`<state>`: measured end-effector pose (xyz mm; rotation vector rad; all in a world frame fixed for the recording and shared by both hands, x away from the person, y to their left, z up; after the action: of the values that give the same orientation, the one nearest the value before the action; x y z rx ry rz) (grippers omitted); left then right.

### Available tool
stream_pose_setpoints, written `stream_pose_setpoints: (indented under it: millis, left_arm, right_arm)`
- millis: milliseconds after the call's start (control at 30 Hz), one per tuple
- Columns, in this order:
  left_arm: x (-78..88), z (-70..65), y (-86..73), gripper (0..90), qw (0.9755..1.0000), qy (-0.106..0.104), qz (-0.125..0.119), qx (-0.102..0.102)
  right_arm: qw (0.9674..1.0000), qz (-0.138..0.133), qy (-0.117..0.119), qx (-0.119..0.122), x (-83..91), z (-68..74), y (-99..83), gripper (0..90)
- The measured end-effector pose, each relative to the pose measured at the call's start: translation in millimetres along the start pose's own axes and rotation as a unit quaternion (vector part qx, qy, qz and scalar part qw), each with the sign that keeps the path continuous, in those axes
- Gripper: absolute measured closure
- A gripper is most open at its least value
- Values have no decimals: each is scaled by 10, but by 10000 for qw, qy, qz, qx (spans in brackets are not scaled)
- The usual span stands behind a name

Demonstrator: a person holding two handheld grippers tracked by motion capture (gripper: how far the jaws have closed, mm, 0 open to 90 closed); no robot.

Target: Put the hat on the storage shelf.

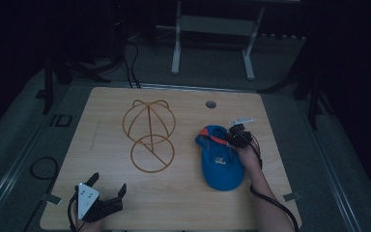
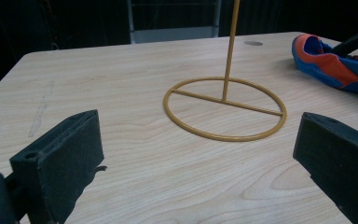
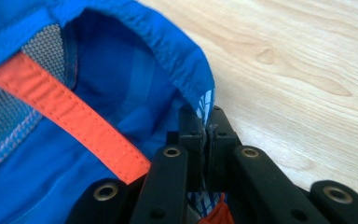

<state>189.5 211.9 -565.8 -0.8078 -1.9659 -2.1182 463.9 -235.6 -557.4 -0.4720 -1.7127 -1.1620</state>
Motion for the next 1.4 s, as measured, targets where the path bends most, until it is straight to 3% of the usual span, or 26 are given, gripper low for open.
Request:
stream_pose_setpoints:
  millis: [200, 233, 700, 1100, 1400]
  left_arm:
    - [2, 4, -1, 17, 10000, -7, -10, 15]
    - [3, 1, 0, 17, 10000, 21, -9, 9]
    - [10, 6, 7, 17, 10000, 86, -23, 1]
    - [30, -4, 27, 17, 10000, 68, -32, -17]
    - [21, -40, 57, 17, 9999, -82, 130, -47]
  right_arm:
    - [9997, -243, 21, -81, 102, 2, -27, 879]
    - [9991, -402, 51, -106, 187, 7, -28, 880]
    - [9944, -1060, -16, 59, 772, 128, 93, 881]
    - [9865, -1618, 55, 244, 1302, 277, 133, 881]
    - [9787, -2026, 52, 318, 1708, 301, 162, 881]
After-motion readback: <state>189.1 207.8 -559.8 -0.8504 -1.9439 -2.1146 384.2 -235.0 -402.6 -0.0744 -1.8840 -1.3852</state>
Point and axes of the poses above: each handheld gripper's, and its own axes: x roughly backward along the jaws, y roughly out of its top, z roughly to its left, the point moved 1 cm from there along -x, roughly forward along the jaws, and after that the axes turned 14 degrees about z, right-handed, at the moved point
